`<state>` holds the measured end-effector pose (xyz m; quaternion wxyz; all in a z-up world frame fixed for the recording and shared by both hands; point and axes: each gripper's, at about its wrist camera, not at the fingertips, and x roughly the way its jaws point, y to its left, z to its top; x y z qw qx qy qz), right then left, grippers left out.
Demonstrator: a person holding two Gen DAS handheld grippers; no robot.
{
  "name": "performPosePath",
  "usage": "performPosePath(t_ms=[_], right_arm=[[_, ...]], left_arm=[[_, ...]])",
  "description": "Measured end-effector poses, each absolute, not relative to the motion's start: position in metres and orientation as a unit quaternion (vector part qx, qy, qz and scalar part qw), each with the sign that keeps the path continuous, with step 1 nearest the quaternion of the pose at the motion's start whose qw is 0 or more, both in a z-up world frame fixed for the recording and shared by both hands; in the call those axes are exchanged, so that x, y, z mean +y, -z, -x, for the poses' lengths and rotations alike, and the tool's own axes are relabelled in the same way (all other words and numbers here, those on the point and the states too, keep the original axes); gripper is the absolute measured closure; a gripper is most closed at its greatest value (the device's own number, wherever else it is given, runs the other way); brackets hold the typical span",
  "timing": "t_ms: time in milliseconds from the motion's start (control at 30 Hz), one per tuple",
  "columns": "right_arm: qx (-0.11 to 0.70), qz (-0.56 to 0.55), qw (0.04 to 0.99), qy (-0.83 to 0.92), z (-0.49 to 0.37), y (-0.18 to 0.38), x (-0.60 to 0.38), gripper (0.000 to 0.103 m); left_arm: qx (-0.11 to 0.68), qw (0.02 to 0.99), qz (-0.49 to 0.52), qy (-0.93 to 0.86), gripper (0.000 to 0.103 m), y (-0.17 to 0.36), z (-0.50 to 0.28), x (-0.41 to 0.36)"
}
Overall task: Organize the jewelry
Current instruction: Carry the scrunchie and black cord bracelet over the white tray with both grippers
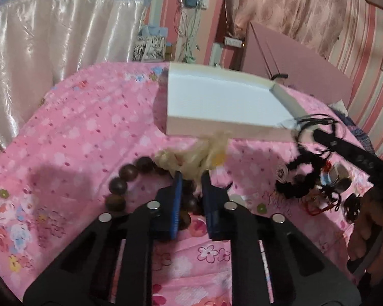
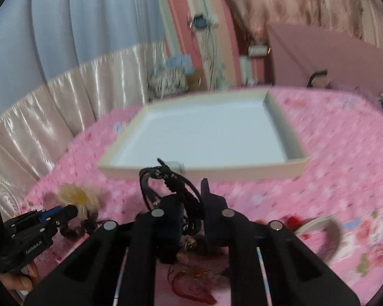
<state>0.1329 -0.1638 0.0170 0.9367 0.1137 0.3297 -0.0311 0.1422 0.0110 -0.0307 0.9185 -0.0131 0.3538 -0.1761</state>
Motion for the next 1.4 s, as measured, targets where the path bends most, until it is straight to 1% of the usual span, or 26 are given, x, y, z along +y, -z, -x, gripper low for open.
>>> performPosePath(t_ms=[67,133,167,333,433,500,533,567,600,633,700,733,767,800,833,867,933,1167,1300,1400], right_arm=[[0.316,-0.119,0.941,0.032,-0.127,-0.029,-0.172,0.091],[0.302,-0.128,0.944,0.031,-0.120,-0.041,-0.183,0.091],[0.298,-0.132,0.945,0.031,-0.118,-0.045,-0.189,0.091],[0.285,-0.134,0.948,0.038,-0.107,-0.058,-0.214,0.091],[0.281,-0.138,0.949,0.043,-0.104,-0.059,-0.224,0.091],[0.280,-0.143,0.948,0.044,-0.101,-0.059,-0.230,0.091],[0.279,-0.144,0.948,0.045,-0.100,-0.059,-0.233,0.091],[0.280,-0.146,0.948,0.044,-0.100,-0.059,-0.234,0.091],[0.281,-0.147,0.947,0.042,-0.100,-0.058,-0.236,0.091],[0.282,-0.146,0.947,0.042,-0.100,-0.057,-0.237,0.091],[0.286,-0.146,0.946,0.041,-0.100,-0.057,-0.240,0.091],[0.287,-0.147,0.946,0.040,-0.100,-0.056,-0.241,0.091],[0.290,-0.149,0.945,0.039,-0.101,-0.055,-0.243,0.091],[0.292,-0.152,0.944,0.037,-0.100,-0.054,-0.244,0.091],[0.293,-0.154,0.943,0.036,-0.101,-0.053,-0.245,0.091],[0.294,-0.152,0.943,0.036,-0.100,-0.053,-0.246,0.091],[0.297,-0.154,0.942,0.034,-0.101,-0.052,-0.249,0.091],[0.282,-0.147,0.947,0.035,-0.115,-0.071,-0.254,0.091],[0.267,-0.157,0.950,0.032,-0.135,-0.086,-0.259,0.091],[0.271,-0.169,0.947,0.028,-0.153,-0.086,-0.260,0.091]], left_arm=[[0.344,0.922,0.010,0.174,0.097,0.022,-0.142,0.012],[0.338,0.925,0.004,0.173,0.098,0.013,-0.143,0.014],[0.333,0.927,0.000,0.172,0.100,0.008,-0.144,0.014],[0.339,0.925,-0.009,0.173,0.100,0.001,-0.147,0.012],[0.353,0.915,-0.028,0.191,0.099,0.007,-0.148,-0.009],[0.363,0.909,-0.036,0.201,0.084,0.012,-0.149,-0.026],[0.366,0.908,-0.036,0.202,0.069,0.014,-0.150,-0.033],[0.368,0.908,-0.036,0.198,0.049,0.016,-0.152,-0.037],[0.372,0.907,-0.037,0.194,0.042,0.019,-0.155,-0.043],[0.375,0.906,-0.039,0.190,0.036,0.022,-0.158,-0.047],[0.388,0.904,-0.056,0.171,0.036,0.029,-0.168,-0.057],[0.398,0.899,-0.060,0.172,0.036,0.034,-0.172,-0.062],[0.413,0.891,-0.055,0.177,0.045,0.040,-0.178,-0.065],[0.427,0.883,-0.047,0.190,0.057,0.045,-0.181,-0.067],[0.433,0.877,-0.038,0.205,0.081,0.047,-0.183,-0.069],[0.437,0.874,-0.038,0.208,0.097,0.049,-0.183,-0.071],[0.431,0.875,-0.035,0.216,0.098,0.045,-0.182,-0.072],[0.360,0.904,-0.040,0.227,0.098,-0.010,-0.177,-0.071],[0.323,0.919,-0.040,0.224,0.098,-0.041,-0.192,-0.072],[0.306,0.930,-0.032,0.202,0.098,-0.052,-0.211,-0.074]])
